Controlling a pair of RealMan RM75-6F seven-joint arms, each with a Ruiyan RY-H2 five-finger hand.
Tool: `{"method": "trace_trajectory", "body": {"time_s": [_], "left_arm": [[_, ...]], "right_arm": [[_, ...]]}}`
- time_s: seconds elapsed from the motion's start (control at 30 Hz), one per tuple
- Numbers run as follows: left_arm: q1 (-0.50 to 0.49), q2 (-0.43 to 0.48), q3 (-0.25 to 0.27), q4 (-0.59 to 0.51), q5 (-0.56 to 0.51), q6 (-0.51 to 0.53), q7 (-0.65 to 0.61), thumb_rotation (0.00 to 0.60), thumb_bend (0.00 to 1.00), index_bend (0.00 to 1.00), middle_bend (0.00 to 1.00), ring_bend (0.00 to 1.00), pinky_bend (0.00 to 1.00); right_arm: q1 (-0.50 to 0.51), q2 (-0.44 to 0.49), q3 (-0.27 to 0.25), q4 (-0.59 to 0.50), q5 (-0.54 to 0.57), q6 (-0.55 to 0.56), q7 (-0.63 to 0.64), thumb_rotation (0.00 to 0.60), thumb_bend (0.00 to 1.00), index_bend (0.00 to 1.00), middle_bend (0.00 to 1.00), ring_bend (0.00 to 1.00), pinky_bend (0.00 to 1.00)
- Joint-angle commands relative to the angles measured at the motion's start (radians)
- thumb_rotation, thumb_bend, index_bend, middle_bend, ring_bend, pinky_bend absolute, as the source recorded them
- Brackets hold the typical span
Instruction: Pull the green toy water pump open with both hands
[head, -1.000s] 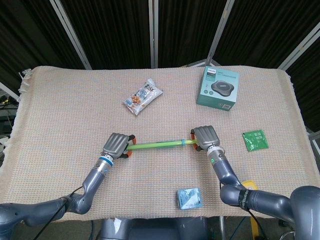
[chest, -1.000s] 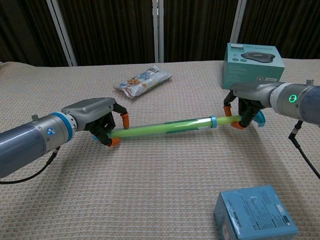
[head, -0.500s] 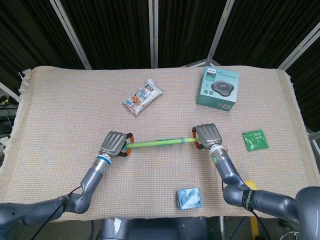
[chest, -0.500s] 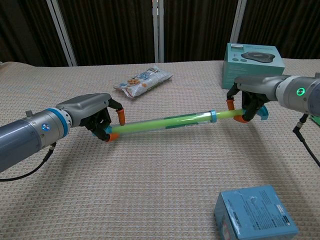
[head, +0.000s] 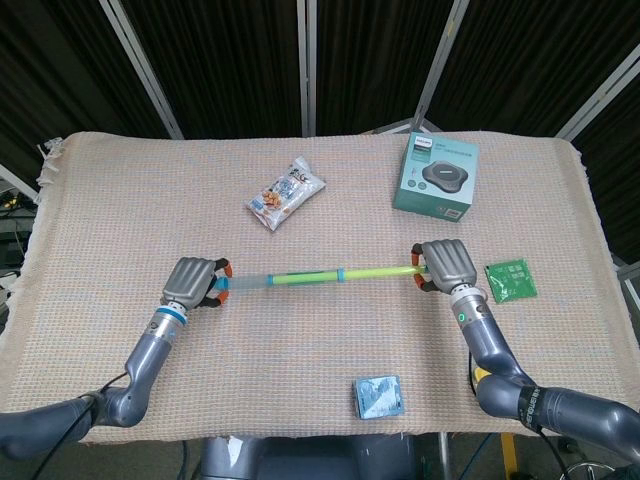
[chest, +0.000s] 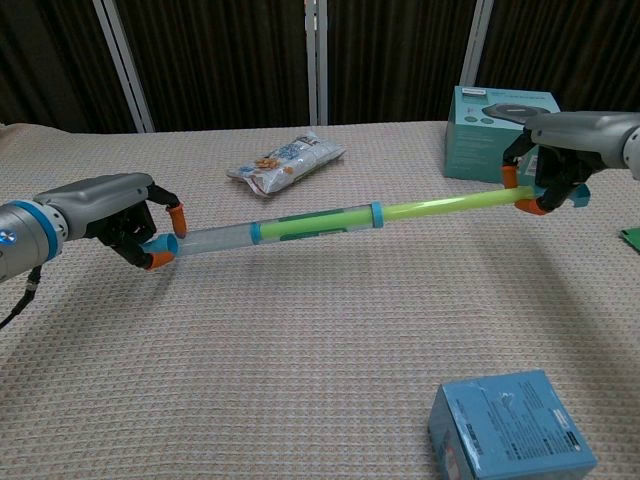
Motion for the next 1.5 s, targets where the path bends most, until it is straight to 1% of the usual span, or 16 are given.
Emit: {"method": "trace_trajectory", "body": {"time_s": [0.03,0.33,0.77,0.8,0.83,0.9,0.93,0.97,1.0,1.13,1.23,1.3,1.33,1.4,1.43,1.5], "left_arm": [[0.031,0.050,0.020,-0.011,0.007,0.009,-0.030,0.600,0.44,0.70,0.89,0.84,1.00],[0.071,0.112,0.045,0.006,0.027,0.009,-0.094,0.600,0.44,0.70,0.89,0.84,1.00],[0.083,0.121,0.053,0.022,0.051,0.009,-0.129,0.600,0.44,0.68,0.89,0.84,1.00],[0.083,0.120,0.053,0.023,0.053,0.009,-0.130,0.600,0.43,0.63,0.89,0.84,1.00],[0.083,0.119,0.054,0.024,0.054,0.008,-0.130,0.600,0.42,0.58,0.89,0.84,1.00],[0.083,0.118,0.056,0.027,0.061,0.007,-0.135,0.600,0.34,0.30,0.89,0.84,1.00],[0.084,0.117,0.057,0.027,0.064,0.006,-0.139,0.600,0.30,0.20,0.89,0.84,1.00],[0.085,0.117,0.059,0.028,0.069,0.005,-0.145,0.600,0.21,0.08,0.89,0.84,1.00],[0.087,0.119,0.061,0.027,0.070,0.003,-0.150,0.600,0.14,0.02,0.88,0.84,1.00],[0.116,0.174,0.058,-0.037,0.086,0.044,-0.176,0.600,0.07,0.00,0.84,0.83,1.00],[0.144,0.223,0.054,-0.094,0.107,0.093,-0.200,0.600,0.07,0.00,0.75,0.78,0.98],[0.167,0.254,0.052,-0.134,0.137,0.139,-0.225,0.600,0.07,0.00,0.63,0.71,0.90],[0.180,0.265,0.052,-0.149,0.158,0.170,-0.239,0.600,0.07,0.00,0.58,0.67,0.85],[0.218,0.287,0.058,-0.178,0.226,0.262,-0.274,0.600,0.05,0.00,0.41,0.51,0.62],[0.236,0.299,0.065,-0.194,0.251,0.298,-0.284,0.600,0.04,0.00,0.34,0.43,0.52],[0.276,0.335,0.085,-0.245,0.294,0.362,-0.287,0.600,0.00,0.00,0.13,0.17,0.23]], "right_arm": [[-0.023,0.036,-0.010,-0.035,-0.021,0.023,0.008,0.600,0.49,0.69,1.00,1.00,1.00],[-0.058,0.094,-0.016,-0.078,-0.043,0.051,0.020,0.600,0.49,0.69,1.00,1.00,1.00],[-0.073,0.113,-0.020,-0.108,-0.051,0.063,0.015,0.600,0.49,0.66,1.00,1.00,1.00],[-0.074,0.111,-0.020,-0.107,-0.052,0.063,0.015,0.600,0.47,0.63,1.00,1.00,1.00],[-0.074,0.110,-0.020,-0.106,-0.052,0.063,0.015,0.600,0.41,0.54,1.00,1.00,1.00],[-0.075,0.106,-0.023,-0.101,-0.056,0.059,0.016,0.600,0.23,0.31,1.00,1.00,1.00],[-0.076,0.104,-0.023,-0.098,-0.056,0.058,0.017,0.600,0.11,0.18,1.00,1.00,1.00],[-0.077,0.103,-0.025,-0.095,-0.056,0.055,0.018,0.600,0.04,0.08,0.99,1.00,1.00],[-0.079,0.101,-0.026,-0.091,-0.057,0.056,0.019,0.600,0.01,0.04,0.99,1.00,1.00],[-0.107,0.121,-0.032,-0.113,-0.076,0.081,0.041,0.600,0.00,0.00,0.93,0.96,1.00],[-0.146,0.159,-0.041,-0.154,-0.127,0.114,0.086,0.600,0.00,0.00,0.84,0.89,0.98],[-0.179,0.190,-0.050,-0.185,-0.173,0.140,0.129,0.600,0.00,0.00,0.74,0.82,0.92],[-0.196,0.205,-0.055,-0.198,-0.200,0.156,0.152,0.600,0.00,0.00,0.67,0.76,0.84],[-0.245,0.243,-0.070,-0.228,-0.272,0.204,0.217,0.600,0.00,0.00,0.51,0.63,0.68],[-0.269,0.258,-0.079,-0.238,-0.310,0.230,0.248,0.600,0.00,0.00,0.41,0.51,0.55],[-0.323,0.288,-0.107,-0.246,-0.400,0.290,0.310,0.600,0.00,0.00,0.24,0.29,0.31]]}}
